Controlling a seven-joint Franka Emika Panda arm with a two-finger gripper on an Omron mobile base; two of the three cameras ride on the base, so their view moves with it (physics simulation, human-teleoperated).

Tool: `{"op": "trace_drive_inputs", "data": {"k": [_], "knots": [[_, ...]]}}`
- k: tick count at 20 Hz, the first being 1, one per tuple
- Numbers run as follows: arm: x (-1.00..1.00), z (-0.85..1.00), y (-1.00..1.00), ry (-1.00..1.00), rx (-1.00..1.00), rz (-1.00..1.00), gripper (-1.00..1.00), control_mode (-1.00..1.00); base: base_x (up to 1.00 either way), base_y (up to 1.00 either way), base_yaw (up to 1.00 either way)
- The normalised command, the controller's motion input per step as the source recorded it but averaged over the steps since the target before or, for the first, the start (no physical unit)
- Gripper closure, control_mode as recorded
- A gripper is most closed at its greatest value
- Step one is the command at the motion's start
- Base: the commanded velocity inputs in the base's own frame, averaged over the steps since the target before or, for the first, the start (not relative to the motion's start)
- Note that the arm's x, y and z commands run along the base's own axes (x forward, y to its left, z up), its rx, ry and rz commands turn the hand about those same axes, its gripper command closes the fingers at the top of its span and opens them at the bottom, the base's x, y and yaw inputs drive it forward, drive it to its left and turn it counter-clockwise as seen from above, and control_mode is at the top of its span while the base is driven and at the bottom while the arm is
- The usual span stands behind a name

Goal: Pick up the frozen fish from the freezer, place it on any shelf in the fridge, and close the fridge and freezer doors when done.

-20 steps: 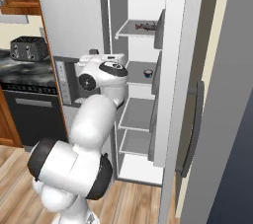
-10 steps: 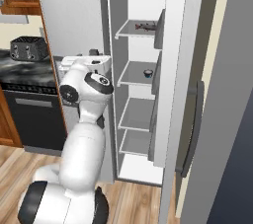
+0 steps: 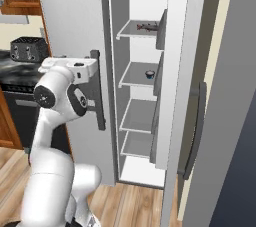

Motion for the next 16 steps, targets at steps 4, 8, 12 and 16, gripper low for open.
{"op": "trace_drive_inputs", "data": {"k": [4, 8, 12, 16], "knots": [[-1.00, 1.00, 0.00, 0.30, 0.00, 0.00, -1.00, -1.00, 0.00, 0.00, 0.00], [-1.00, 0.95, -0.01, 0.35, 0.01, -0.01, -1.00, -1.00, 0.00, 0.00, 0.00], [-1.00, 0.31, -0.18, 0.22, 0.01, 0.00, -1.00, -1.00, 0.00, 0.00, 0.00], [-1.00, -0.29, -0.28, 0.23, 0.00, -0.04, -1.00, -1.00, 0.00, 0.00, 0.00]]}}
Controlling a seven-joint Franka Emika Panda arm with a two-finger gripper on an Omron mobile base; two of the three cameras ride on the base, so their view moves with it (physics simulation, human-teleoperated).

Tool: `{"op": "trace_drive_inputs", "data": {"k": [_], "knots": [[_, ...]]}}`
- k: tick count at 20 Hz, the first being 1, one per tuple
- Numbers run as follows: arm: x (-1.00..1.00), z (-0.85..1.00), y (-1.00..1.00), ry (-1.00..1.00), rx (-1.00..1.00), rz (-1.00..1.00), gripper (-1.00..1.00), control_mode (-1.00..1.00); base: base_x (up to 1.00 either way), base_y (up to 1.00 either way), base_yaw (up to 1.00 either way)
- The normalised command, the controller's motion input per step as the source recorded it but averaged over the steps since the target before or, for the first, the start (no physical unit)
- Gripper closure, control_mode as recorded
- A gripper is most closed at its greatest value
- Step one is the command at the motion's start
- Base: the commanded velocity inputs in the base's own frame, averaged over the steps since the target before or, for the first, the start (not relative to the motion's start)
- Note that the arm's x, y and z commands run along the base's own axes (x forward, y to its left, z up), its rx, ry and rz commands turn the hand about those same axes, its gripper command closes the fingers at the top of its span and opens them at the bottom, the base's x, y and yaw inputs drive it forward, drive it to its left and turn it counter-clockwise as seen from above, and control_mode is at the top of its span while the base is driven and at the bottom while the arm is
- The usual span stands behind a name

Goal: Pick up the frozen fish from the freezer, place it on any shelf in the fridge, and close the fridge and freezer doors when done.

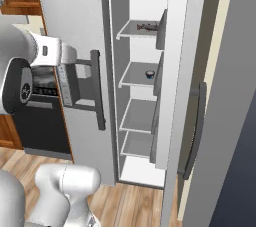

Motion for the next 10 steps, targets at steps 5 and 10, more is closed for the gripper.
{"op": "trace_drive_inputs", "data": {"k": [5, 10], "knots": [[-0.81, -0.56, -0.94, 0.14, 0.00, -0.17, -1.00, -1.00, 0.00, 0.00, 0.00], [-0.18, -0.36, -1.00, 0.00, 0.00, -0.17, -1.00, -1.00, 0.00, 0.00, 0.00]]}}
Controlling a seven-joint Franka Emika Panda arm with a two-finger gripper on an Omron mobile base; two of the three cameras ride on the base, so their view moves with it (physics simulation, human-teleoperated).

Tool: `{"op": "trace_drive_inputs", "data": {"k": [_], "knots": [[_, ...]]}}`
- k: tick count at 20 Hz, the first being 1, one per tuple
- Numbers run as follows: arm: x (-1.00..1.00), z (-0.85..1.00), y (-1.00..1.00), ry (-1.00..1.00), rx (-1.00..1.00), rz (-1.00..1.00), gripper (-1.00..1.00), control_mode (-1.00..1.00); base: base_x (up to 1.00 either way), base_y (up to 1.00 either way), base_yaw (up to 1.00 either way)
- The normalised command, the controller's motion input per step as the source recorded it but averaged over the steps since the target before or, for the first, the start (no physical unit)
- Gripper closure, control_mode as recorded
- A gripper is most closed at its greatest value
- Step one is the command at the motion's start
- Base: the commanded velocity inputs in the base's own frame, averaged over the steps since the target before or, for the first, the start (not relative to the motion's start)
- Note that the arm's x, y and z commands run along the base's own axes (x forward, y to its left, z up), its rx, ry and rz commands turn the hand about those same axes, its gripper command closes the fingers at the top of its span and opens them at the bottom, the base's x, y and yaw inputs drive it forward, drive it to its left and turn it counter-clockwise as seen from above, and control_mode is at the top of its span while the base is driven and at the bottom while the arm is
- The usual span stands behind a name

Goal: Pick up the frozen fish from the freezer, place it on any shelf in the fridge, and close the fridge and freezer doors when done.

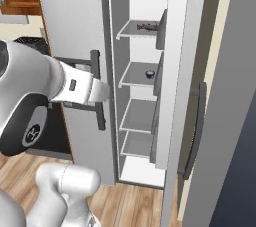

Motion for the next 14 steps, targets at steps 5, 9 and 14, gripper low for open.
{"op": "trace_drive_inputs", "data": {"k": [5, 9, 14], "knots": [[0.02, -0.17, -1.00, -0.01, 0.01, -0.10, -1.00, -1.00, 0.00, 0.00, 0.00], [0.14, -0.06, -0.98, 0.00, 0.01, -0.06, -1.00, -1.00, 0.00, 0.00, 0.00], [0.08, -0.04, -0.84, -0.01, 0.05, 0.00, -1.00, -1.00, 0.00, 0.00, 0.00]]}}
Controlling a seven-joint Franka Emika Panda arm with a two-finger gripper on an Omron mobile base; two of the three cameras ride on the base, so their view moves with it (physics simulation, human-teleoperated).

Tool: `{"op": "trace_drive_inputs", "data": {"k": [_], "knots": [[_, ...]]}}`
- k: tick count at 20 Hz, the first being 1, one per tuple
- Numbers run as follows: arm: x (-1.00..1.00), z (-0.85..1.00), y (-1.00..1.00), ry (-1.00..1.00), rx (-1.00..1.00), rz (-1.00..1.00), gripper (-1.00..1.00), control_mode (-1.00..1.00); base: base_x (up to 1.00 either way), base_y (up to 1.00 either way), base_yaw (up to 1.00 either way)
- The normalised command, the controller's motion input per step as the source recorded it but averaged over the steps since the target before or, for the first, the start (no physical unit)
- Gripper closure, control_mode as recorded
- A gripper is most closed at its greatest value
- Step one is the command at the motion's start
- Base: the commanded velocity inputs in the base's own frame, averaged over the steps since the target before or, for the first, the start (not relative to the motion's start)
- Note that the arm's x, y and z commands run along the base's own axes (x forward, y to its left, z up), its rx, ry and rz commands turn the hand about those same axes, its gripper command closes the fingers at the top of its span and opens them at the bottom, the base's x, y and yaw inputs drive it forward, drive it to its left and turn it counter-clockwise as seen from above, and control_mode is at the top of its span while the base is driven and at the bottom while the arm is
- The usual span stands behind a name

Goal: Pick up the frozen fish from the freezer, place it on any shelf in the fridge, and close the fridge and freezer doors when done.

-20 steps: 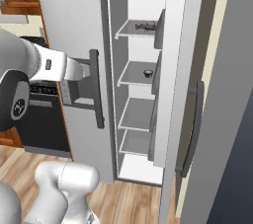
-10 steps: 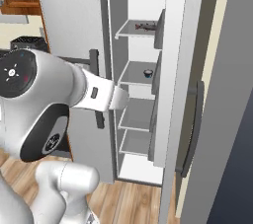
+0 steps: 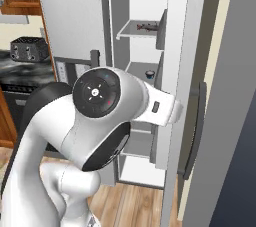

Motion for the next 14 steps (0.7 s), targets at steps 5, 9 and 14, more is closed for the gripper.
{"op": "trace_drive_inputs", "data": {"k": [5, 9, 14], "knots": [[0.40, -0.14, -0.42, 0.01, 0.14, -0.09, -1.00, -1.00, 0.00, 0.00, 0.00], [0.62, -0.27, -0.17, 0.00, 0.23, -0.20, -1.00, -1.00, 0.00, 0.00, 0.00], [0.66, -0.17, -0.15, -0.02, 0.31, -0.23, -1.00, -1.00, 0.00, 0.00, 0.00]]}}
